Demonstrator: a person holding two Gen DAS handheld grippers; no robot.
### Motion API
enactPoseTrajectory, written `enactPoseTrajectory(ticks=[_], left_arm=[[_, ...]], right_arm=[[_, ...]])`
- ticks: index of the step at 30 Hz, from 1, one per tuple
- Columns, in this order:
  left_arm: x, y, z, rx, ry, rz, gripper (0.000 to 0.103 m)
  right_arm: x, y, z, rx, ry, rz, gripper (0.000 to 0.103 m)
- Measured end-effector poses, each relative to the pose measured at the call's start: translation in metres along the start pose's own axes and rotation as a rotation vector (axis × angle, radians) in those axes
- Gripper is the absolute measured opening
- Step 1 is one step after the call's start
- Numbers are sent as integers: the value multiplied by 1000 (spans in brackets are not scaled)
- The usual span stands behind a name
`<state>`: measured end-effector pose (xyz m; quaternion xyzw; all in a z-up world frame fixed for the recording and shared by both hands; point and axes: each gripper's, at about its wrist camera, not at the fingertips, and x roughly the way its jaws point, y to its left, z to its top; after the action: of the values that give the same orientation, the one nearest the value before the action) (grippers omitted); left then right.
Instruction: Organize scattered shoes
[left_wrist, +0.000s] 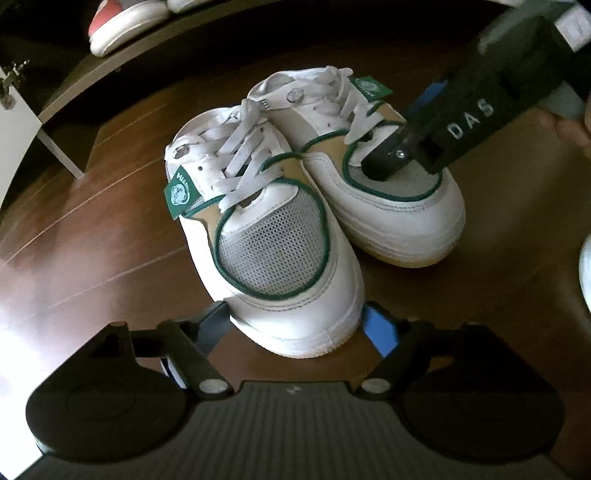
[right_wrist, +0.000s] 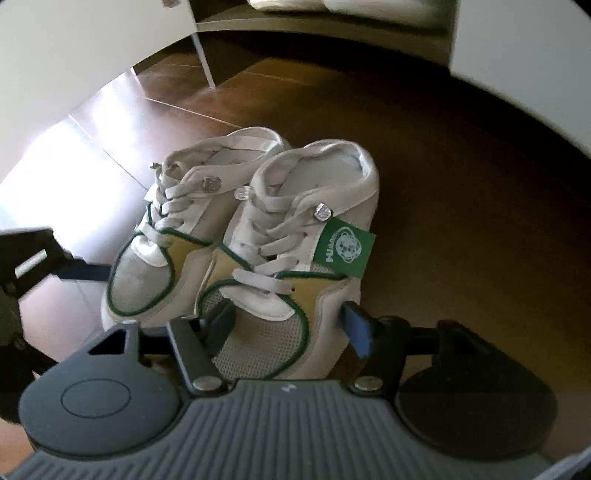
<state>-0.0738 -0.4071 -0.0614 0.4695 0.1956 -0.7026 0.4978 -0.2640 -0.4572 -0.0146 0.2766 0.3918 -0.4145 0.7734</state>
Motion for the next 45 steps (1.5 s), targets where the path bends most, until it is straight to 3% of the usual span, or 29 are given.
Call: enactPoseTrajectory(ticks=[4, 15, 18, 25, 32, 35, 38, 41, 45], left_arm=[[14, 16, 14, 12, -11, -2, 82], [78, 91, 100, 76, -61, 29, 82], [90, 106, 114, 99, -79, 21, 83], [109, 123, 135, 120, -104, 16, 83], [118, 128, 139, 84, -135, 22, 84], [110, 126, 132, 34, -128, 32, 79], [87, 122, 118, -38, -93, 46, 79], [23, 106, 104, -160, -13, 62, 79], [-81, 88, 102, -276, 75, 84, 79]], right_arm=[[13, -4, 24, 48, -23, -22, 55], [83, -11, 115, 217, -159, -184, 55], [89, -17, 126, 233, -180, -209, 55], [118, -23, 155, 254, -234, -252, 55], [136, -19, 169, 262, -256, -289, 57], [137, -17, 171, 259, -267, -280, 58], [104, -2, 161, 185, -236, -294, 61], [59, 10, 145, 190, -154, -287, 67], [-64, 23, 121, 178, -22, -237, 72]])
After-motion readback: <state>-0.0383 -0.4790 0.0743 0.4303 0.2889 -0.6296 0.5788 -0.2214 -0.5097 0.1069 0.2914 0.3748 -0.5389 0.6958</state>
